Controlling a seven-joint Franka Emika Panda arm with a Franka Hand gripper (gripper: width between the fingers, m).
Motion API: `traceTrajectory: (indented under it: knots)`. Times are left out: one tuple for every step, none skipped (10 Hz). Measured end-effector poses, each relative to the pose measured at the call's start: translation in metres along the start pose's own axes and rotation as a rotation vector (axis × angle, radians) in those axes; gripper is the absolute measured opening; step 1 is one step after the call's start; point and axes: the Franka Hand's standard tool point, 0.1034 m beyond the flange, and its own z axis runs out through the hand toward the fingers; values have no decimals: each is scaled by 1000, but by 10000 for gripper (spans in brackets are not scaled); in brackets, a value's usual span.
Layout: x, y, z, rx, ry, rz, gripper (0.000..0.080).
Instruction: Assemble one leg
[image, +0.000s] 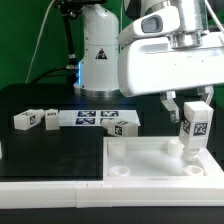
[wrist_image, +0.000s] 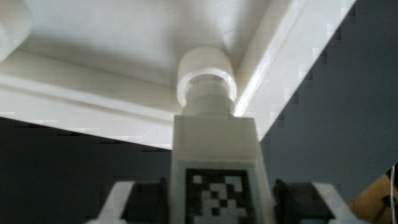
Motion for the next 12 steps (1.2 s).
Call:
traceTrajectory:
  knots:
    - [-2,0,4,2,-5,1,290]
    - [-2,0,9,3,-6,3,290]
    - [-2,0,14,4,-4,5,290]
    - [-1,0,17,4,3,5,290]
    - [-2,-1,22,4,8,5,290]
    - [-3,0,25,5,4,7,290]
    - [-3,0,27,5,4,8,290]
    - [-3,0,27,4,9,8,290]
    - [-3,0,27,2,20,8,290]
    - [-4,-1,27,-5,46,7,290]
    - [-5,-1,27,-8,57,6,290]
    - [-5,-1,27,-8,57,6,290]
